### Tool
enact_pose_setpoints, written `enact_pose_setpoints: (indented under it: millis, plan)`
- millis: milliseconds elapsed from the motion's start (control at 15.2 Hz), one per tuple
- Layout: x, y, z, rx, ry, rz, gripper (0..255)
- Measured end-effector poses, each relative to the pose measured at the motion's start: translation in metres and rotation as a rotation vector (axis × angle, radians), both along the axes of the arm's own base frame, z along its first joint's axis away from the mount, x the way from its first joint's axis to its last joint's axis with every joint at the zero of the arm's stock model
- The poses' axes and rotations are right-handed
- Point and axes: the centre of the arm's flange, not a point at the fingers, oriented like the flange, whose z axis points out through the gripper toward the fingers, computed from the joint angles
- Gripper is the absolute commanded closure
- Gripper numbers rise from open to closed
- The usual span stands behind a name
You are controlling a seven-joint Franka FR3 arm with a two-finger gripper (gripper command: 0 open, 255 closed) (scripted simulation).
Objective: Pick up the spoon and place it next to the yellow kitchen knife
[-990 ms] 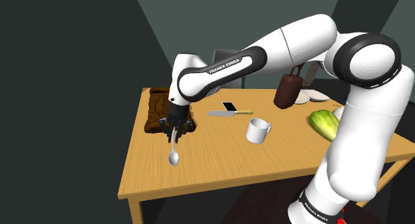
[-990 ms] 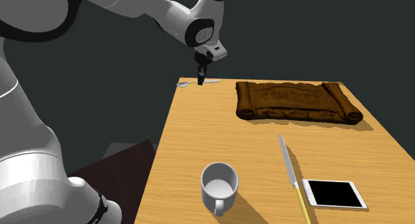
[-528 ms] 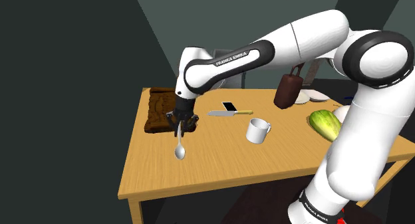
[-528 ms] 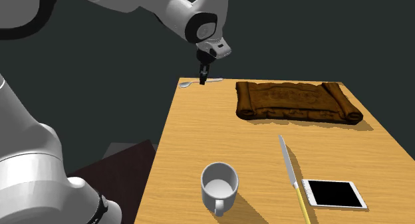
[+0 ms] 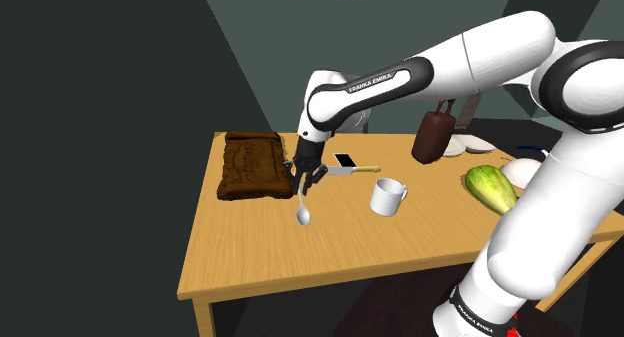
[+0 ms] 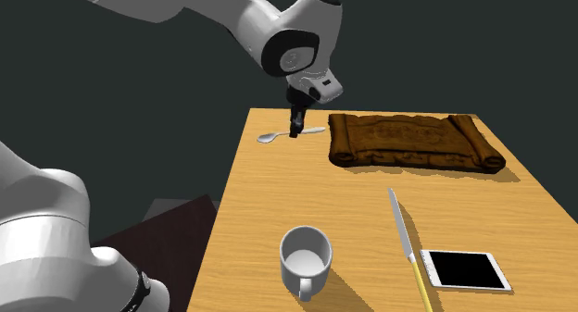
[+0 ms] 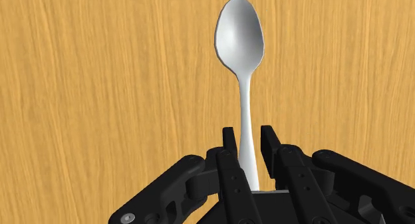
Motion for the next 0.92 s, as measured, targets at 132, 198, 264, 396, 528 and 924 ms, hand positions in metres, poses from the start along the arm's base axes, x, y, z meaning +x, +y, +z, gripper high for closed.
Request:
enact_pose_setpoints:
  millis: [132, 198, 264, 396, 528, 924]
  plan:
    - [-0.004, -0.028, 0.002, 0.0, 0.0, 0.0, 255]
    - [-0.007, -0.04, 0.0, 0.0, 0.0, 0.0, 255]
    - [-0.01, -0.053, -0.001, 0.0, 0.0, 0.0, 255]
    - [-0.014, -0.078, 0.004, 0.0, 0.0, 0.0, 255]
    - [-0.02, -0.104, 0.004, 0.0, 0.0, 0.0, 255]
    - [-0.035, -0.177, 0.0, 0.0, 0.0, 0.0, 255]
